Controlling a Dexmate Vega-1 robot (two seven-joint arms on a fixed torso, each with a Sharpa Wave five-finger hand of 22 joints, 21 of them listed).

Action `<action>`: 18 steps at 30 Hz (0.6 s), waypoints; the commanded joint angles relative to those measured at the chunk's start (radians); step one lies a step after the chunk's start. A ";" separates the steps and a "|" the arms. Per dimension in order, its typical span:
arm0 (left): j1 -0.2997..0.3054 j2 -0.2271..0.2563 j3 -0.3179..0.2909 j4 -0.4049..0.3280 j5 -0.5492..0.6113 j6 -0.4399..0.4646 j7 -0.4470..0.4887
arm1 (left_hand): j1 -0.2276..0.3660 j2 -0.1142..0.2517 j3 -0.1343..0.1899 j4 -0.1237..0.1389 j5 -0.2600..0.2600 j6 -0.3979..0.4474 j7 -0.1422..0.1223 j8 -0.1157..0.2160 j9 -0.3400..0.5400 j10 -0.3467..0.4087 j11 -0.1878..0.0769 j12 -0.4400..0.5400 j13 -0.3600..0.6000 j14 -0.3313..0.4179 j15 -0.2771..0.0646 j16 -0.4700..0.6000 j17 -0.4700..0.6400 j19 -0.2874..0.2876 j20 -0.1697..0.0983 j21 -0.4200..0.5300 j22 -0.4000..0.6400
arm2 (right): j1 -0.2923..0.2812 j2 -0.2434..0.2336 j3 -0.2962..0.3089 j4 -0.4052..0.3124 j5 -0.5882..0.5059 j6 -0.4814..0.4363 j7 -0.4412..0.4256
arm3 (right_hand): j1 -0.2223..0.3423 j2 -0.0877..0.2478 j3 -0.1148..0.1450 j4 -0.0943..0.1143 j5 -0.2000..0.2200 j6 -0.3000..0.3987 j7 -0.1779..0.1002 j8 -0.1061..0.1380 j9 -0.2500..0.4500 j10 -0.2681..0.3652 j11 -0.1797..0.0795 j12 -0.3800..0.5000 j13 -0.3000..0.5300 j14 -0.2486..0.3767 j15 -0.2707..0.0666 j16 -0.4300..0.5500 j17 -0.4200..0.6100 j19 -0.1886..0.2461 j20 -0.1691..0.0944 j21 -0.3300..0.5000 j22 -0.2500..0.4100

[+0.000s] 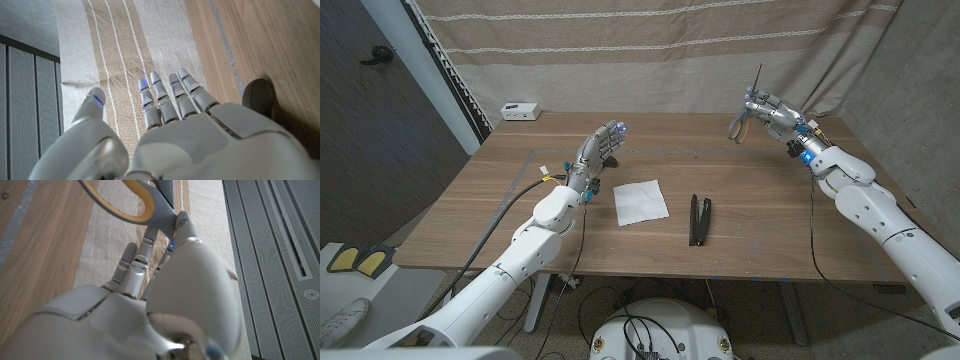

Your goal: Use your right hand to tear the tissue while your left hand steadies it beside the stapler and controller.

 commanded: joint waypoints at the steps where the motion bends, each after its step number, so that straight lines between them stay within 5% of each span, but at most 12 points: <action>1: -0.001 0.002 0.000 0.002 -0.005 0.011 0.000 | -0.003 -0.002 0.000 0.004 -0.002 -0.002 0.003 0.002 0.005 0.011 -0.005 0.007 0.006 0.005 -0.159 0.006 0.005 -0.007 -0.089 -0.002 0.003 | 0.028 0.017 -0.011 0.031 0.043 -0.029 0.084 | 0.039 0.052 0.009 0.009 0.004 0.009 0.000 0.008 0.003 0.006 -0.004 0.006 0.005 0.110 -0.195 0.000 0.002 -0.005 -0.155 0.008 -0.001; 10: -0.015 0.018 0.007 -0.002 -0.014 0.036 -0.028 | -0.005 0.000 -0.001 0.005 -0.004 -0.017 0.005 0.002 0.006 0.014 -0.005 0.007 0.012 0.009 -0.156 0.004 0.006 -0.003 -0.088 -0.001 0.004 | 0.037 0.029 -0.013 0.042 0.062 -0.040 0.112 | 0.041 0.052 0.009 0.008 0.004 0.008 -0.002 0.007 0.003 0.005 -0.003 0.004 0.005 0.112 -0.195 0.001 0.004 -0.004 -0.157 0.009 0.000; 13: -0.014 0.029 0.010 -0.020 -0.006 0.036 -0.036 | -0.006 0.003 -0.002 0.006 -0.007 -0.119 -0.006 -0.023 0.005 -0.001 0.003 -0.001 0.018 -0.008 -0.149 -0.006 0.007 -0.011 -0.084 -0.005 0.005 | 0.039 0.033 -0.012 0.045 0.067 -0.041 0.121 | 0.040 0.052 0.009 0.009 0.004 0.009 -0.002 0.007 0.003 0.005 -0.003 0.004 0.005 0.112 -0.195 0.001 0.004 -0.004 -0.156 0.009 0.000; 18: -0.018 0.044 0.015 -0.052 -0.023 0.085 -0.044 | -0.007 0.009 -0.002 0.007 -0.010 -0.092 -0.001 0.002 0.006 -0.024 0.000 -0.012 0.021 -0.028 -0.144 -0.013 0.007 -0.030 -0.080 -0.013 0.005 | 0.057 0.046 -0.016 0.060 0.076 -0.042 0.145 | 0.039 0.051 0.008 0.009 0.004 0.009 -0.003 0.007 0.003 0.005 -0.004 0.004 0.005 0.110 -0.195 0.000 0.003 -0.005 -0.156 0.009 -0.001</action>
